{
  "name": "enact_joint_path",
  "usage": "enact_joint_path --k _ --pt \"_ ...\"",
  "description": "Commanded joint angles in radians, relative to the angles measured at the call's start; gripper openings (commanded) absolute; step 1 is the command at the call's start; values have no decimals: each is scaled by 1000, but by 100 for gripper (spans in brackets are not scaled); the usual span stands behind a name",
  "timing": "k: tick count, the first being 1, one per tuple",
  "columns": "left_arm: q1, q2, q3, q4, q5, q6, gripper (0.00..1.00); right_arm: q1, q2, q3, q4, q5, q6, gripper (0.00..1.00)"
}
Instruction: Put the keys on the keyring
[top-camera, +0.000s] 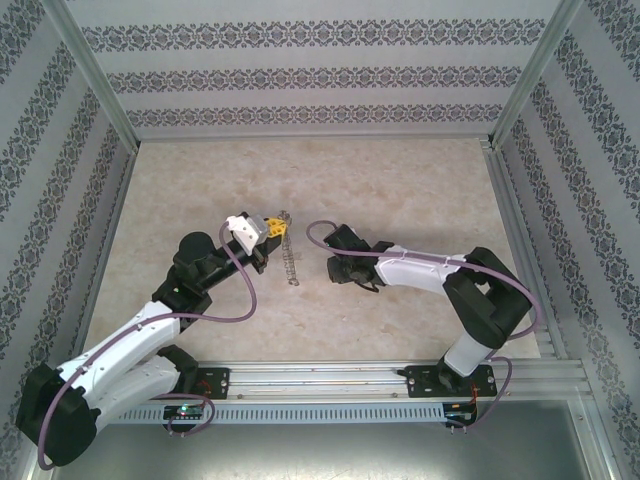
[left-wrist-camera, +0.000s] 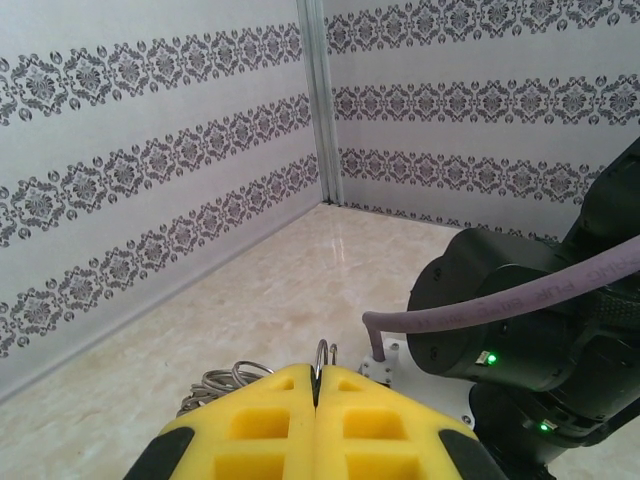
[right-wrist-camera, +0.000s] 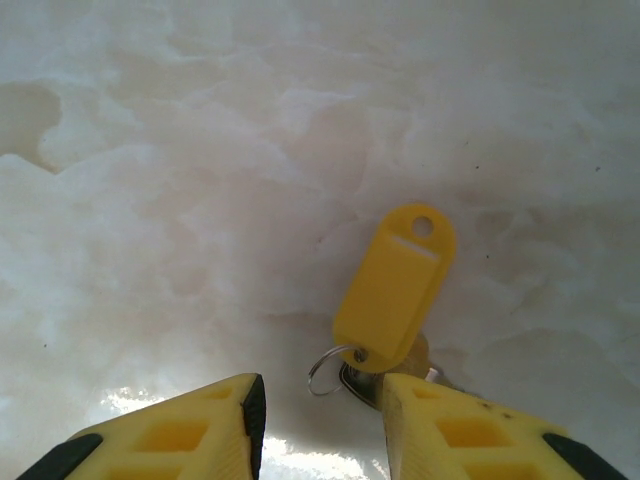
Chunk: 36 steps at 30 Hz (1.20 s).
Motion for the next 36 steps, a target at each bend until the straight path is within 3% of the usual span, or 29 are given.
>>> enact_joint_path --k 1,10,20,24,32,36 --pt "0 -24 -6 49 -9 10 0 14 24 32 -27 43 11 38" --pt "5 -13 -7 60 5 8 0 14 68 59 -28 63 4 35" --pt "10 13 -7 91 17 -3 0 15 96 69 -31 81 -3 22" --pt "11 23 -8 104 21 -10 0 14 106 71 -33 91 -6 22" --pt "13 39 -4 122 29 -22 0 12 94 62 -34 100 -10 1" --pt "13 40 -4 120 30 -29 0 3 48 50 -41 115 -25 0"
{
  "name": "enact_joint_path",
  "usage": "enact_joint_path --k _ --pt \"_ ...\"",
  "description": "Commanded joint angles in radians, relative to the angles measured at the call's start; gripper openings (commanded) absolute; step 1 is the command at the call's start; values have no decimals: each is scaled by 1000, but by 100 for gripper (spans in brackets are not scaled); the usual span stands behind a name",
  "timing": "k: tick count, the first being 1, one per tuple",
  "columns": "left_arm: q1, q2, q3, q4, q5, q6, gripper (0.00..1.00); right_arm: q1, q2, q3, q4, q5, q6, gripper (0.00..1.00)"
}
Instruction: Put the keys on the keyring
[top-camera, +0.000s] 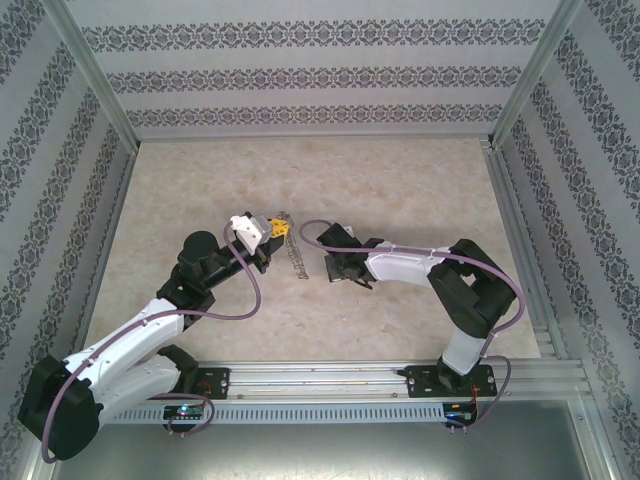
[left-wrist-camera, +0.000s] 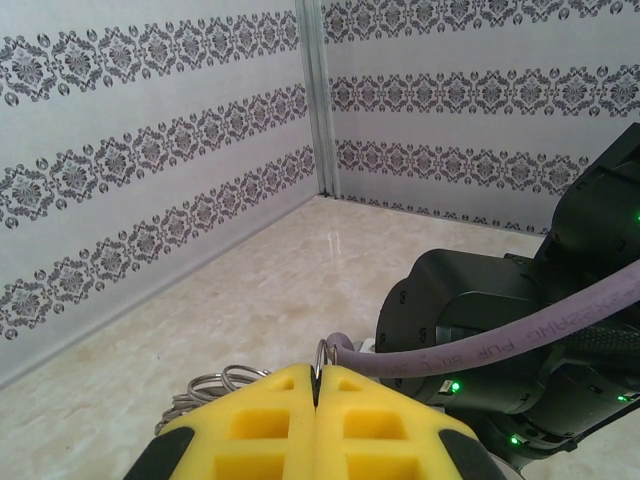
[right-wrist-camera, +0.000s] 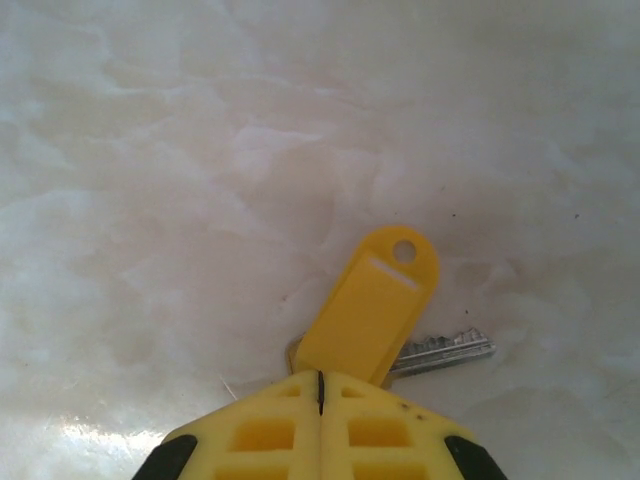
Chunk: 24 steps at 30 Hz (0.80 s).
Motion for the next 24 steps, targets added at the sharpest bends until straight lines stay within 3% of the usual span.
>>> enact_joint_path --k 1,5,10,17,24 --pt "11 -3 3 80 22 -25 0 -12 -57 -14 -26 27 -19 0" --pt "10 -2 11 64 28 -38 0 -84 -189 -72 43 -78 -39 0" --pt "10 16 15 53 39 -48 0 -198 -330 -115 143 -354 -73 0" --pt "9 91 40 48 96 -74 0 -289 -457 -167 257 -590 -68 0" --pt "2 173 72 67 167 -78 0 -395 -568 -292 516 -850 12 0"
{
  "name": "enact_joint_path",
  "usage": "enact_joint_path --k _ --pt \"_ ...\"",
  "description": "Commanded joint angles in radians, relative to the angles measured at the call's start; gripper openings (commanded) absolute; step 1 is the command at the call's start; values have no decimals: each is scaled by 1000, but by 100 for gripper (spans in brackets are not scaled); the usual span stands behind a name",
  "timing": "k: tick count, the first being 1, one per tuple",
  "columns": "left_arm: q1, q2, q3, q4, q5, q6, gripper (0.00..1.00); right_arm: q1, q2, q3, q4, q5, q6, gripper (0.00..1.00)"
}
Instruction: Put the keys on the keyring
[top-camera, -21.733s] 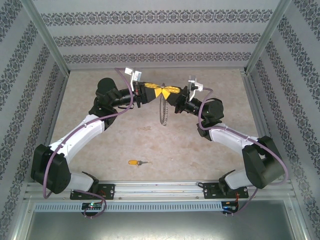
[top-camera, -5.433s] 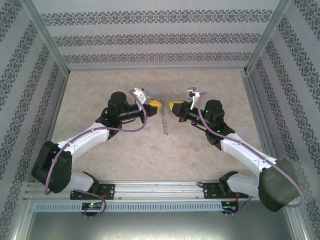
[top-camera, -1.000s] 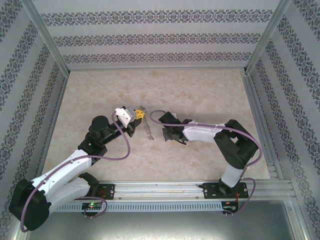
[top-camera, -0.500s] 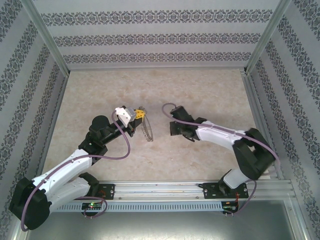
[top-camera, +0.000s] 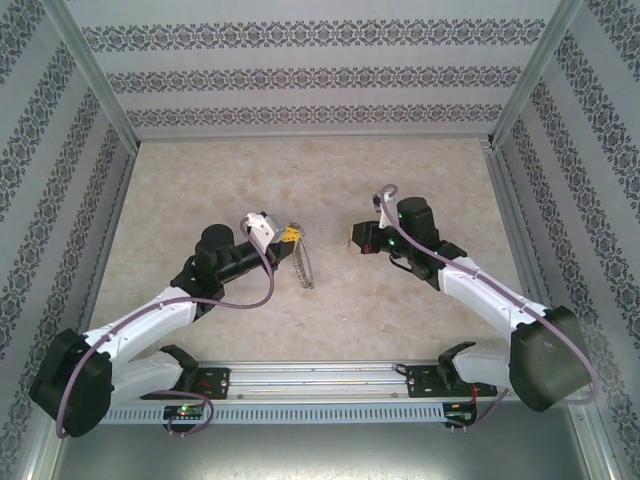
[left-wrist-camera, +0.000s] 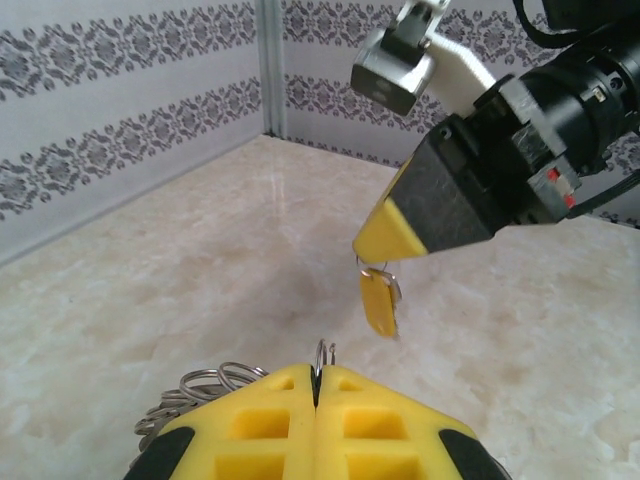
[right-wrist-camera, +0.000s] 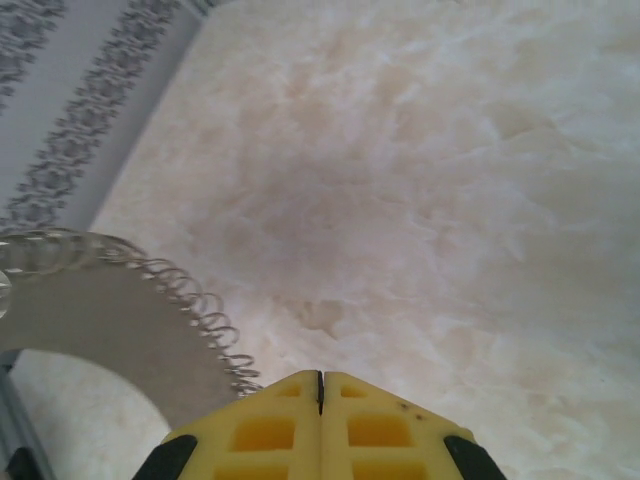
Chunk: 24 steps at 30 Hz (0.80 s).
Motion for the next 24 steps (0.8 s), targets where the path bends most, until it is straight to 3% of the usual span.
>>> enact_joint_path --k 1,12,24 --pt "0 23 56 68 65 -11 0 -34 -51 -45 179 -184 49 0" --pt "-25 134 109 99 113 20 0 -35 -134 -89 328 -295 64 0" --pt "-53 157 142 113 139 35 0 54 -127 -86 330 -246 -22 0"
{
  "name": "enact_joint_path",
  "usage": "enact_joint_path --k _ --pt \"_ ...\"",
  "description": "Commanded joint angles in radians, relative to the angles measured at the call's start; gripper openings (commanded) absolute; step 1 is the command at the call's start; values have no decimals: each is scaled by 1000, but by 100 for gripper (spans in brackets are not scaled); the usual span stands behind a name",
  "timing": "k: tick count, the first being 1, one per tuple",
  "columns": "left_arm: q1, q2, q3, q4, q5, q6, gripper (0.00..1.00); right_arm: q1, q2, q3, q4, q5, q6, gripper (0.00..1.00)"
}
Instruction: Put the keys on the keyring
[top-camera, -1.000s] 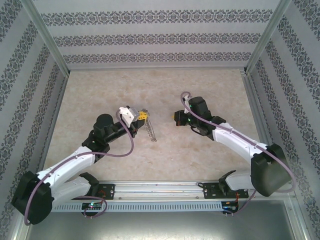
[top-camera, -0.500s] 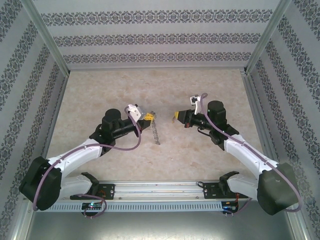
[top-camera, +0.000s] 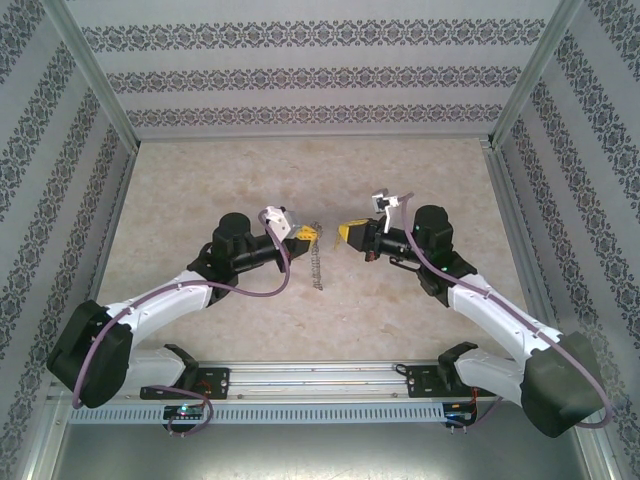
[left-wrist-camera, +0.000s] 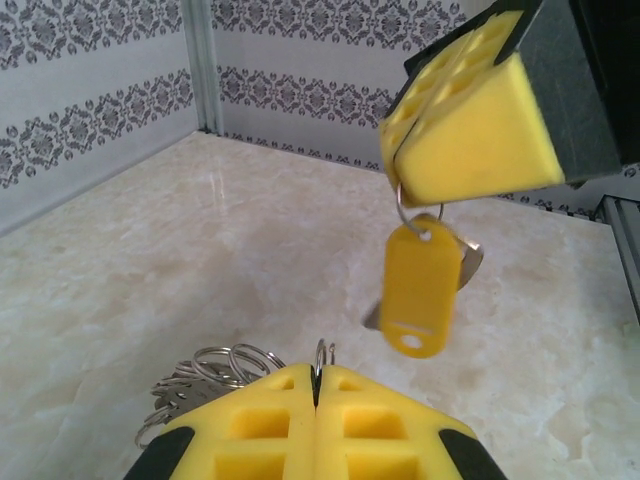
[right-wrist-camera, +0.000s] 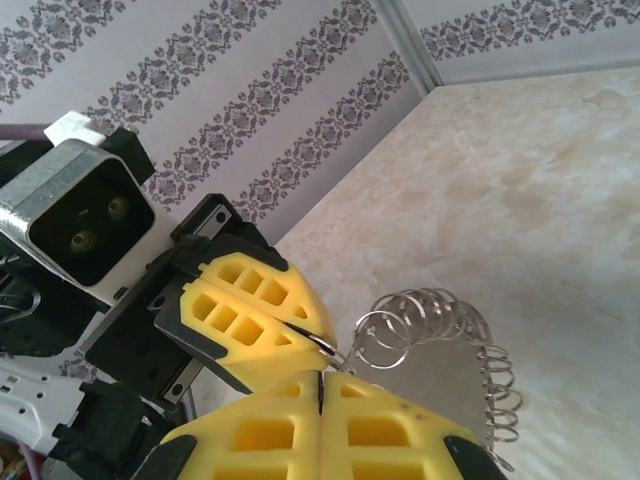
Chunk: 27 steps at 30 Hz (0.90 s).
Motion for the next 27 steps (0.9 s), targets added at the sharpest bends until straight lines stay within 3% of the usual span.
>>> enact_joint_path --k 1,7,12,27 --pt "-27 -6 41 80 29 36 0 21 -1 -9 38 16 -52 0" --pt "-90 -60 2 134 -104 193 0 28 -32 -33 48 44 -65 0" --pt "-114 -91 -1 160 -156 246 0 31 -84 -50 44 54 -80 0" --pt "-117 -69 32 156 -96 127 0 82 -166 -49 38 136 -138 0"
